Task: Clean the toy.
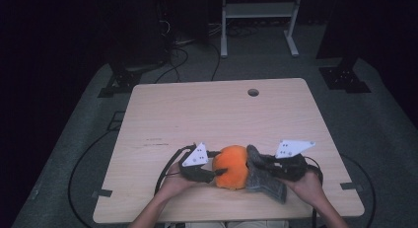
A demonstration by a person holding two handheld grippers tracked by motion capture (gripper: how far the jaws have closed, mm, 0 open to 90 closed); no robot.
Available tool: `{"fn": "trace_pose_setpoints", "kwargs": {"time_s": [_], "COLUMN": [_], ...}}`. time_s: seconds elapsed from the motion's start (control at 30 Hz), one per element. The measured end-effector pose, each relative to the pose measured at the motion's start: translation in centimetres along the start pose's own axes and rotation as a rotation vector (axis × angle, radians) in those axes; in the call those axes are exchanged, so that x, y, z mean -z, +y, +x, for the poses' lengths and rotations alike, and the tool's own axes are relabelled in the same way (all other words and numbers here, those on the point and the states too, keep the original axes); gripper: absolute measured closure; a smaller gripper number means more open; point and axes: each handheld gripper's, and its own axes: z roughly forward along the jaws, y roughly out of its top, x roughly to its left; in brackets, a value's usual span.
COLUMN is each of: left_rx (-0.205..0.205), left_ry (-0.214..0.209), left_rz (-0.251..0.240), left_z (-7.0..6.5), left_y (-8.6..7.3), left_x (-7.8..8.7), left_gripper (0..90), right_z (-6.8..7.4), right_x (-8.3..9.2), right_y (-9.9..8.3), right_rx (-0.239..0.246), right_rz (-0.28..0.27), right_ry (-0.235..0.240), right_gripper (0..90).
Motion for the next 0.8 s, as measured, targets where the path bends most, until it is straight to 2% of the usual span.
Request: {"fn": "trace_pose_setpoints", "kwargs": {"time_s": [0.07, 0.1, 0.17, 0.2, 0.23, 0.27, 0.3, 0.37, 0.43, 0.47, 0.5, 0.6, 0.7, 0.8], "left_rx": [0.006, 0.030, 0.123, 0.156, 0.196, 0.207, 0.196, 0.137, 0.101, 0.101, 0.076, 0.020, -0.044, -0.104], "left_ry": [0.001, 0.008, 0.009, -0.003, -0.041, -0.068, -0.097, -0.083, -0.074, -0.074, -0.065, -0.045, -0.019, 0.001], "left_rz": [-0.002, -0.002, 0.013, 0.023, 0.027, 0.025, 0.018, 0.005, 0.009, 0.009, 0.006, -0.009, -0.016, -0.011], "left_z": [0.1, 0.2, 0.9, 1.1, 1.3, 1.3, 1.2, 0.6, 0.3, 0.3, 0.1, -0.4, -0.6, -0.7], "left_y": [0.0, 0.0, 0.0, 0.0, -0.1, -0.2, -0.2, 0.1, 0.4, 0.4, 0.5, 0.7, 1.0, 1.0], "left_x": [0.1, 0.1, -0.2, -0.4, -0.8, -1.0, -1.1, -0.9, -0.8, -0.8, -0.7, -0.6, -0.4, 0.0], "left_gripper": [39.8, 33.8, 14.9, 8.0, 7.1, 9.4, 18.1, 30.3, 35.8, 37.5, 39.0, 42.0, 43.1, 44.0], "right_z": [-0.4, -0.4, -0.1, 0.2, 0.3, 0.5, 0.6, 0.4, -0.1, -0.1, -0.5, -0.9, -1.0, -0.9], "right_x": [-0.6, -0.9, -1.4, -1.5, -1.5, -1.4, -1.2, -0.8, -0.3, -0.3, 0.2, 0.7, 0.9, 0.3], "right_y": [0.6, 0.7, 0.6, 0.4, 0.2, -0.1, -0.3, -1.0, -1.9, -1.9, -2.8, -3.2, -2.1, -0.4], "right_rx": [0.000, 0.010, 0.014, 0.025, 0.028, 0.030, 0.031, 0.013, -0.017, -0.017, -0.039, -0.048, -0.035, -0.006], "right_rz": [0.004, 0.016, 0.025, 0.029, 0.029, 0.029, 0.027, 0.029, 0.028, 0.028, 0.054, 0.062, 0.037, 0.007], "right_ry": [0.023, 0.023, 0.036, 0.034, 0.034, 0.034, 0.033, 0.036, 0.054, 0.054, 0.045, 0.053, 0.055, 0.057], "right_gripper": [79.3, 79.3, 79.3, 79.3, 79.3, 79.3, 79.3, 79.4, 79.4, 79.4, 79.3, 79.2, 79.1, 79.0]}}
